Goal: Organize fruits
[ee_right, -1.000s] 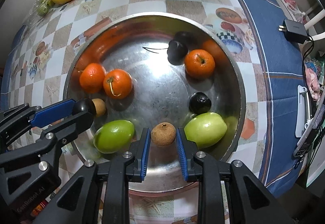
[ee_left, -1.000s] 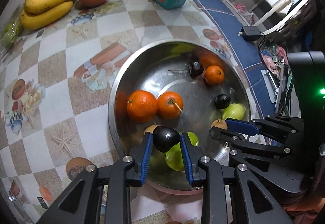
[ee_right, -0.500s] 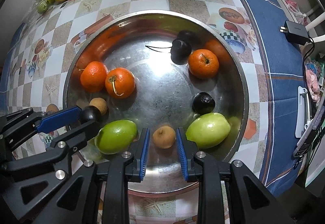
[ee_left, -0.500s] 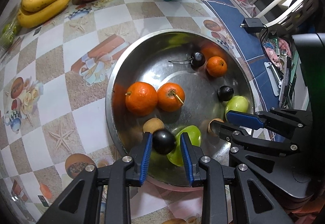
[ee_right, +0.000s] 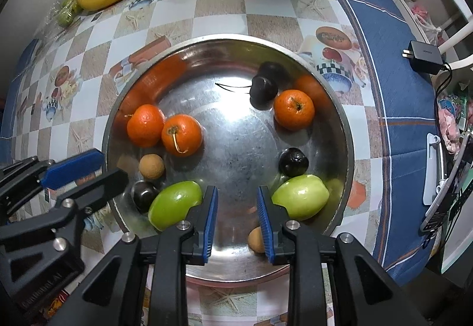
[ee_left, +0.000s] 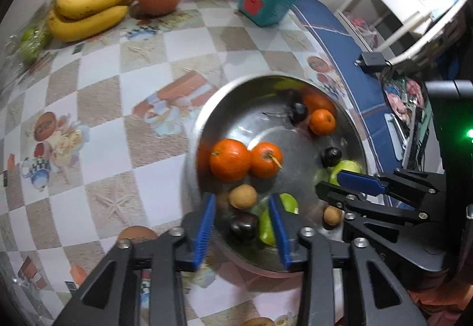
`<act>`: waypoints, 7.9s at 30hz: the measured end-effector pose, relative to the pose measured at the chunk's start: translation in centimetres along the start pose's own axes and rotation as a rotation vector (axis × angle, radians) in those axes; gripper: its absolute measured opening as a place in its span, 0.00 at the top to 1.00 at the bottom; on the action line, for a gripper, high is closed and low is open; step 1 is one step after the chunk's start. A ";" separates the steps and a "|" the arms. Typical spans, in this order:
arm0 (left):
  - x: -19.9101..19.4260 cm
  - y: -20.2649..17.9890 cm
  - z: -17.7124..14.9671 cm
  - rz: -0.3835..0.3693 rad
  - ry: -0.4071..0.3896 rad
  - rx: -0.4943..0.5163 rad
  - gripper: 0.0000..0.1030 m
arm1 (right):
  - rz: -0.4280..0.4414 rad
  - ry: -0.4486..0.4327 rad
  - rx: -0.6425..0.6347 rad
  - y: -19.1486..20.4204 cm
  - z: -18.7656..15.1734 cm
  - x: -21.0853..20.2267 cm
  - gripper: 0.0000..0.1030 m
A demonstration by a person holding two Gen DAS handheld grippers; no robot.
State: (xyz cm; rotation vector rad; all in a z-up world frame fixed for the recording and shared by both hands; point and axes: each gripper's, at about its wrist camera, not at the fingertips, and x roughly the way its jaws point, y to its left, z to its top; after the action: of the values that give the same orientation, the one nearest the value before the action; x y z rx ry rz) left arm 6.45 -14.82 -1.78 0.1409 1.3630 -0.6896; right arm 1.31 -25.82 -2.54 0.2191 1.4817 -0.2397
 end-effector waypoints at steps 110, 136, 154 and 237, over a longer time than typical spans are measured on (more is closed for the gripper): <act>-10.1 6.8 -13.1 0.386 -0.222 -0.288 0.00 | 0.064 -0.276 0.199 3.7 -10.9 -6.2 0.07; -11.0 6.5 -14.6 0.418 -0.276 -0.314 0.00 | 0.044 -0.283 0.177 3.9 -11.8 -5.9 0.07; -11.6 6.9 -15.2 0.420 -0.300 -0.348 0.00 | 0.015 -0.333 0.132 4.5 -12.0 -6.9 0.07; -11.5 7.2 -15.2 0.428 -0.290 -0.332 0.00 | -0.010 -0.339 0.083 4.8 -11.8 -7.0 0.07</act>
State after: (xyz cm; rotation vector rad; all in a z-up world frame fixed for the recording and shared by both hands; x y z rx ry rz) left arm -3.10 2.44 3.30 0.0593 1.1002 -0.1139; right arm -9.08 -17.66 3.52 0.2260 1.1385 -0.3300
